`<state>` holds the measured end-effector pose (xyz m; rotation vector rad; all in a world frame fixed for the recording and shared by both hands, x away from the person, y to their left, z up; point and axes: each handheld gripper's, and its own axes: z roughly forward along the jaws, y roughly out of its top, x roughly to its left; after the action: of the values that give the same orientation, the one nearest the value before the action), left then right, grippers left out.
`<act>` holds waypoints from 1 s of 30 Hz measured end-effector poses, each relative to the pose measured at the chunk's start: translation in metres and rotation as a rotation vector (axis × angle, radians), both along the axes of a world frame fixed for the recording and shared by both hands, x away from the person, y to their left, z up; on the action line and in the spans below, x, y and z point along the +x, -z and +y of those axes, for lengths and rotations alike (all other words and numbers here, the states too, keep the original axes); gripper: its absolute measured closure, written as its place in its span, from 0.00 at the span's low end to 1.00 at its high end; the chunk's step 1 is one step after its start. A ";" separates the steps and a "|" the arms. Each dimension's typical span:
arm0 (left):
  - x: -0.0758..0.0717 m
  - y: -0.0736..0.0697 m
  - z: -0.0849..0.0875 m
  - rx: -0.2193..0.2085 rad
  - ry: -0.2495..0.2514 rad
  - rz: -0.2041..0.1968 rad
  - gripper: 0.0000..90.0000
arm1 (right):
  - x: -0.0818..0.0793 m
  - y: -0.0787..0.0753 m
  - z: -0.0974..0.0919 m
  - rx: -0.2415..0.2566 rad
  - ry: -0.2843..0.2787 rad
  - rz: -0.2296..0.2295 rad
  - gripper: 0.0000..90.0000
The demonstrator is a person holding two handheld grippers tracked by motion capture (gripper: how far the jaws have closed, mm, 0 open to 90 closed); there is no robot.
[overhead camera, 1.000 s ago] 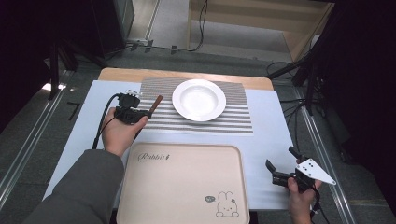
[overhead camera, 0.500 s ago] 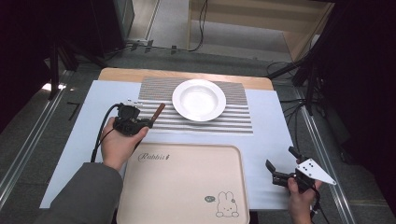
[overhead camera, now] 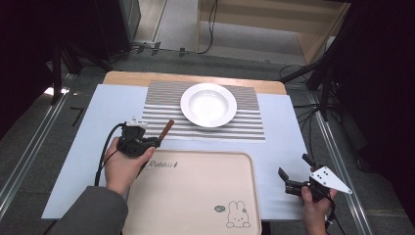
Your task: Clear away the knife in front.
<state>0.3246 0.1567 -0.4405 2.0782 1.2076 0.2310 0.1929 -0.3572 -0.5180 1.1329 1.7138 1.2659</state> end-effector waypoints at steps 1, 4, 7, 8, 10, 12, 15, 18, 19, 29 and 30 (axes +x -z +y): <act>-0.002 0.001 0.001 -0.007 -0.001 0.001 0.86 | 0.000 0.000 0.000 -0.001 0.000 0.000 0.00; -0.008 0.003 0.003 -0.006 -0.001 0.001 0.86 | 0.000 0.000 0.000 -0.002 0.001 0.002 0.00; -0.015 0.005 0.004 -0.002 0.000 -0.001 0.86 | 0.000 0.000 0.000 -0.003 0.001 0.002 0.00; -0.017 0.006 0.004 -0.007 0.001 0.001 0.86 | 0.000 0.000 0.000 -0.002 0.001 0.002 0.00; -0.021 0.007 0.005 -0.015 0.000 0.004 0.86 | 0.000 0.000 0.000 -0.002 0.001 0.003 0.00; -0.024 0.008 0.006 -0.016 0.004 0.004 0.86 | 0.000 0.000 0.000 -0.004 0.001 0.002 0.00; -0.031 0.009 0.007 -0.016 0.008 0.005 0.86 | 0.000 0.000 0.000 -0.003 0.002 0.002 0.00; -0.039 0.011 0.008 -0.024 0.009 0.008 0.86 | 0.000 0.000 0.000 -0.004 0.004 0.003 0.00; -0.039 0.011 0.008 -0.024 0.009 0.008 0.86 | 0.000 0.000 0.000 -0.004 0.004 0.003 0.00; -0.059 0.019 0.012 -0.045 0.001 0.025 0.86 | 0.000 0.000 0.001 -0.004 0.005 0.003 0.00; -0.060 0.020 0.013 -0.049 0.001 0.028 0.86 | 0.000 0.000 0.001 -0.004 0.005 0.004 0.00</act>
<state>0.2642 0.1692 -0.4608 2.0460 1.2172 0.1716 0.1930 -0.3566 -0.5181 1.1370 1.7146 1.2576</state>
